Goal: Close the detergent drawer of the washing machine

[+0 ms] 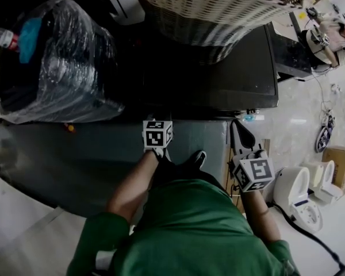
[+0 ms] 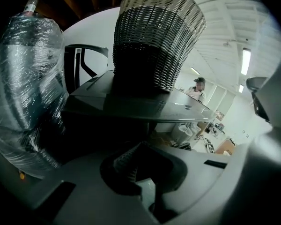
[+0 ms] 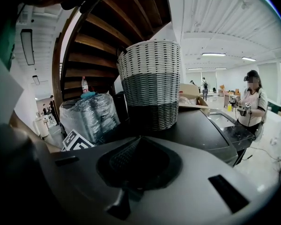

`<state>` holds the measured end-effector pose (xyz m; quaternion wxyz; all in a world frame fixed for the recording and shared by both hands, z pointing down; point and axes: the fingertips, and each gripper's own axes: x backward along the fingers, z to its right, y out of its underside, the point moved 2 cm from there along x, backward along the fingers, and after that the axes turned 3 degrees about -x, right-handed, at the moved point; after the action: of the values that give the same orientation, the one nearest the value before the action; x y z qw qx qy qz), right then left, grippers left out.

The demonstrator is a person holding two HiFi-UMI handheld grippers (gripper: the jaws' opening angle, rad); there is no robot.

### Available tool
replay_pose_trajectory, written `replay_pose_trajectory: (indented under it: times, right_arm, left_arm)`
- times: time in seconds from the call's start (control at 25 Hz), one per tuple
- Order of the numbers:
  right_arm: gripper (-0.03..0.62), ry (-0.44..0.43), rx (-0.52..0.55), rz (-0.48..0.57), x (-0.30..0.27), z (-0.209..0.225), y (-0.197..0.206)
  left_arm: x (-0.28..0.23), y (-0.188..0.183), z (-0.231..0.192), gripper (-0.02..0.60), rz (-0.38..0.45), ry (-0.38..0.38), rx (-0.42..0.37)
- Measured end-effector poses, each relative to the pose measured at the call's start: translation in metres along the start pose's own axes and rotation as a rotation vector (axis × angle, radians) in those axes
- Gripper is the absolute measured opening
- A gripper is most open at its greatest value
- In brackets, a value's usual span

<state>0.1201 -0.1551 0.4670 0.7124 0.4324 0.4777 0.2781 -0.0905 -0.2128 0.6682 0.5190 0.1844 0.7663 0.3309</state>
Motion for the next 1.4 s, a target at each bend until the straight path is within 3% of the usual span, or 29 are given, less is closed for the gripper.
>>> replay_pose_trajectory:
  times: [0.08, 0.2, 0.24, 0.32, 0.44, 0.64, 0.76, 0.88, 1.04, 1.16, 1.4]
  right_arm:
    - [0.020, -0.010, 0.004, 0.013, 0.000, -0.004, -0.005]
    - [0.020, -0.021, 0.010, 0.037, 0.004, -0.010, -0.013]
    - [0.020, -0.022, 0.011, 0.042, 0.007, -0.011, -0.015]
    - [0.020, -0.024, 0.014, 0.054, 0.011, -0.012, -0.019]
    - [0.020, -0.029, 0.021, 0.089, 0.018, -0.013, -0.031]
    - [0.020, -0.023, 0.122, 0.191, 0.033, -0.021, -0.071]
    - [0.020, -0.020, 0.167, 0.268, 0.048, -0.028, -0.098]
    - [0.020, -0.016, 0.223, 0.385, 0.072, -0.039, -0.131]
    - [0.020, 0.001, 0.297, 0.492, 0.108, -0.052, -0.162]
    - [0.020, -0.025, 0.318, 0.572, 0.125, -0.065, -0.179]
    - [0.020, -0.026, 0.317, 0.530, 0.124, -0.072, -0.166]
  left_arm:
    - [-0.001, 0.003, 0.002, 0.020, -0.040, 0.026, -0.006]
    - [0.008, 0.017, 0.014, 0.020, -0.168, 0.096, -0.020]
    - [0.016, 0.016, 0.019, 0.020, -0.169, 0.112, -0.036]
    - [0.038, -0.004, 0.034, 0.020, -0.092, 0.132, -0.079]
    - [0.079, -0.060, 0.057, 0.020, 0.095, 0.145, -0.161]
    - [0.156, -0.165, 0.101, 0.020, 0.406, 0.122, -0.368]
    - [0.199, -0.204, 0.120, 0.020, 0.548, 0.100, -0.446]
    - [0.238, -0.230, 0.132, 0.020, 0.642, 0.098, -0.463]
    - [0.286, -0.250, 0.155, 0.020, 0.769, 0.177, -0.385]
    - [0.308, -0.254, 0.168, 0.020, 0.819, 0.183, -0.406]
    - [0.318, -0.241, 0.169, 0.020, 0.841, 0.148, -0.424]
